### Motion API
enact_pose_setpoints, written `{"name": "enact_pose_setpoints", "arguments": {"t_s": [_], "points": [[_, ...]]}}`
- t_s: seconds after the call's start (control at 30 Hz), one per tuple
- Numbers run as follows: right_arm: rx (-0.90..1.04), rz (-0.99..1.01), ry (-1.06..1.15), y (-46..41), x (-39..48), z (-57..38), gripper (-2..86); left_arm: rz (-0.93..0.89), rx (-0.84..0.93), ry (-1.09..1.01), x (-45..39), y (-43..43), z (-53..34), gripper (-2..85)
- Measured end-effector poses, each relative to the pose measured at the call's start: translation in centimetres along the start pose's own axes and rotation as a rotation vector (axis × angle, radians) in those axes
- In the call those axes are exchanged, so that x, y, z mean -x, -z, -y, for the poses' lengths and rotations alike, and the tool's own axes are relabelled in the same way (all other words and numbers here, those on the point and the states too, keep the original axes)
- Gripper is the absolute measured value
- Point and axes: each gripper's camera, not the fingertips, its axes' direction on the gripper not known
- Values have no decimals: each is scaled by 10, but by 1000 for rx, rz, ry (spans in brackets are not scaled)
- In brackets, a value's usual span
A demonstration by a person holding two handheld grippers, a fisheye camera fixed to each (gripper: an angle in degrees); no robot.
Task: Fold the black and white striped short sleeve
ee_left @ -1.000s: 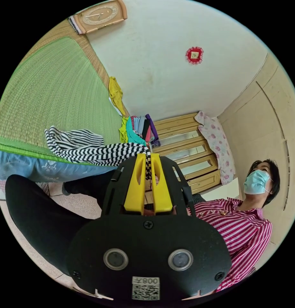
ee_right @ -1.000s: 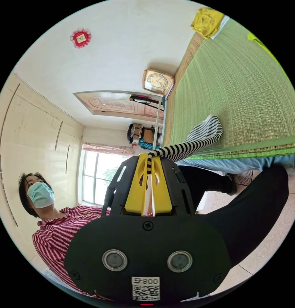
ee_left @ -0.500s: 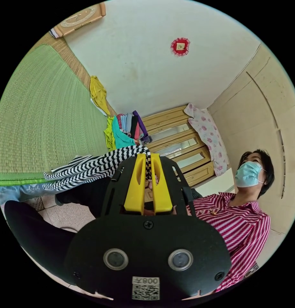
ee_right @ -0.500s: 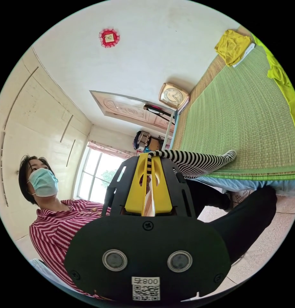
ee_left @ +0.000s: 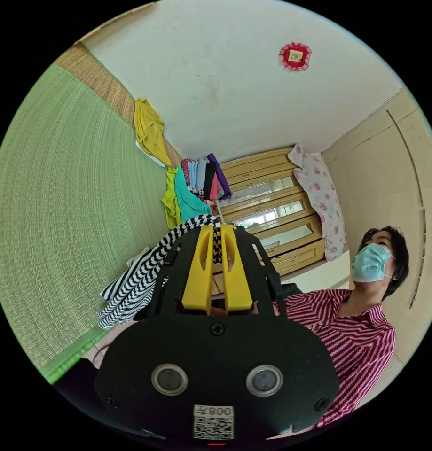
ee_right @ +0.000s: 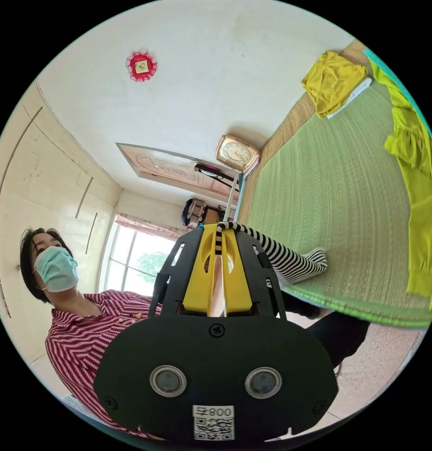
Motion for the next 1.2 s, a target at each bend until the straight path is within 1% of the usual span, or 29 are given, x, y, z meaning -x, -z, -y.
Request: {"name": "enact_pose_setpoints", "arguments": {"t_s": [0.07, 0.1, 0.17, 0.2, 0.27, 0.33, 0.37, 0.43, 0.53, 0.6, 0.67, 0.73, 0.77, 0.83, 0.93, 1.2], "points": [[-2, -20, 22, 5, -3, 44, 10, 20, 4, -29, 5, -27, 66, 25], [-8, -35, 37, 9, -4, 77, 10, 25, 3, -41, 5, -33, 84, 25], [-18, -54, 61, 15, -3, 131, 9, 53, -17, -103, -3, -60, 161, 25], [-24, -67, 89, 21, 2, 169, 9, 59, -27, -124, -7, -67, 180, 25], [-60, -91, 135, 34, 15, 223, 9, 77, -70, -229, -32, -91, 249, 25], [-115, -86, 202, 57, 38, 290, 9, 103, -105, -324, -55, -109, 293, 25], [-137, -85, 217, 63, 45, 304, 9, 118, -124, -395, -70, -123, 317, 25], [-197, -92, 316, 86, 71, 347, 9, 163, -132, -495, -87, -145, 345, 26], [-218, -177, 359, 104, 73, 382, 9, 280, -120, -563, -81, -189, 379, 26], [-213, -263, 312, 110, 48, 395, 10, 337, -85, -529, -54, -221, 395, 26], [-201, -333, 216, 112, 4, 404, 11, 411, -15, -421, 2, -265, 411, 27], [-200, -348, 35, 114, -73, 407, 13, 492, 75, -313, 50, -300, 417, 27], [-197, -343, -13, 113, -93, 406, 13, 542, 142, -242, 80, -321, 418, 27], [-170, -361, -166, 109, -155, 400, 14, 587, 220, -179, 114, -344, 415, 28], [-141, -406, -209, 107, -186, 389, 13, 537, 210, -179, 134, -359, 410, 28], [-178, -430, -197, 135, -183, 368, 12, 540, 162, -184, 137, -374, 420, 31]]}}
